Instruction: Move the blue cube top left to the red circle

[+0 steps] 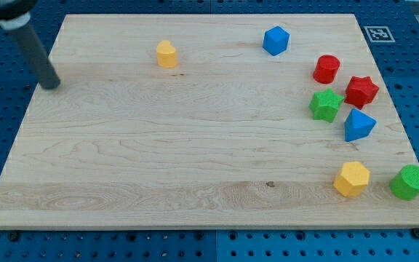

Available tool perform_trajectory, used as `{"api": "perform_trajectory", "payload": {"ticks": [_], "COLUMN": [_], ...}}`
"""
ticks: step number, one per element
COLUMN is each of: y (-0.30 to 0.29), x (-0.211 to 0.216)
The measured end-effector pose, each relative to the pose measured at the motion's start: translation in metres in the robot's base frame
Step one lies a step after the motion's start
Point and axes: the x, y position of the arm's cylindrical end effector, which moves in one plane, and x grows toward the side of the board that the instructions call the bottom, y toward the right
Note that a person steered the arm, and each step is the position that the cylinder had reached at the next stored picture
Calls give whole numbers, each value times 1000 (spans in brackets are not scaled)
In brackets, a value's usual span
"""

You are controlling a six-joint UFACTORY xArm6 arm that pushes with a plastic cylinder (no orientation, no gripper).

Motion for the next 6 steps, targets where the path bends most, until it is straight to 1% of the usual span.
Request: {"api": "perform_trajectory", "payload": {"ticks": [1, 2, 3, 4, 5, 6], "y": [7, 94, 253, 382, 299, 182], "x": [-71, -104, -104, -76, -69, -60]}}
